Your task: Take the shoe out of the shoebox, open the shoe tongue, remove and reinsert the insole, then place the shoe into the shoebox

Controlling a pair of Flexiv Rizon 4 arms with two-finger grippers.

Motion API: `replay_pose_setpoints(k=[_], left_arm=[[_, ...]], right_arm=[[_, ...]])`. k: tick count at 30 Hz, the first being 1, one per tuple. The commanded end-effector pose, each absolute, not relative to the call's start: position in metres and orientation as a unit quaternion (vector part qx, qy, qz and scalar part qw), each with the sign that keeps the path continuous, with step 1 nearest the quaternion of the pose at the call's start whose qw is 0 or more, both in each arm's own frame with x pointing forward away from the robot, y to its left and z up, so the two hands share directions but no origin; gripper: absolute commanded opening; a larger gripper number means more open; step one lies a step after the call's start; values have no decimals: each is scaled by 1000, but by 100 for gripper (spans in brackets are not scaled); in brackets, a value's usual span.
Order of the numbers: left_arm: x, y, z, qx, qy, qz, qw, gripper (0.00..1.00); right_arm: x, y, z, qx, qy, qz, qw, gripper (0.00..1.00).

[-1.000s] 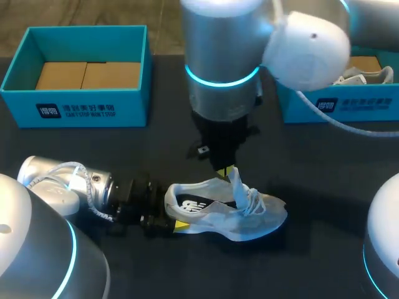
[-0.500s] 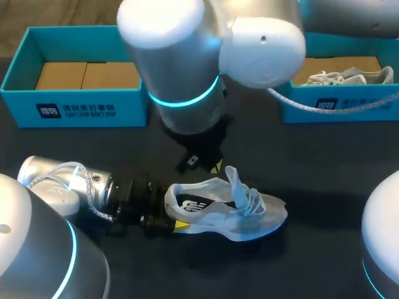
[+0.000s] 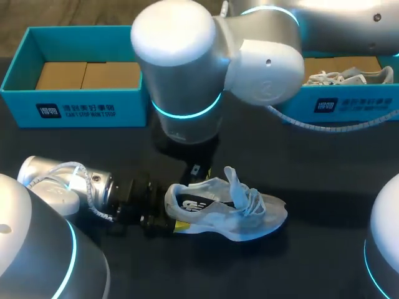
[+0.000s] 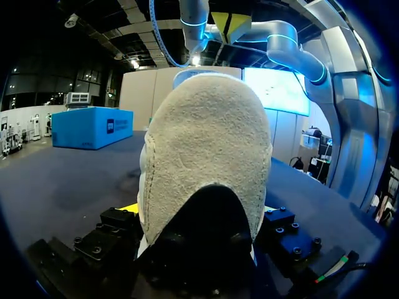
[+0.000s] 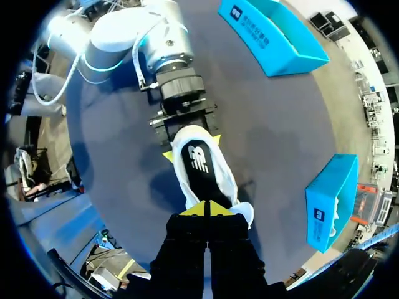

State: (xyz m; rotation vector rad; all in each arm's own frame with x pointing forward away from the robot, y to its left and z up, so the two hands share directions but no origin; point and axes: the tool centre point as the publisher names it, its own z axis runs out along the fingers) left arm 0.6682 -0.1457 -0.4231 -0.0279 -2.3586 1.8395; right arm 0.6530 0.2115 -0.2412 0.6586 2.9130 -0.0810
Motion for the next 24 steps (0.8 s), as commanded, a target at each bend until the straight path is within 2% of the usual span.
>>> replay_pose_setpoints(k=[1, 5, 9, 18, 24], left_arm=[[667, -146, -427, -9, -787, 613, 75, 0], [667, -146, -427, -9, -787, 613, 75, 0], [667, -146, -427, -9, -787, 613, 75, 0], [667, -146, -427, -9, -787, 613, 75, 0], [667, -146, -427, -9, -787, 613, 75, 0]], right_arm=[[655, 204, -243, 219, 973, -17, 62, 0], [655, 204, -243, 219, 973, -17, 62, 0], [656, 211, -255, 173, 978, -50, 109, 0], [667, 213, -285, 125, 985, -70, 100, 0], [674, 201, -302, 106, 989, -35, 94, 0]])
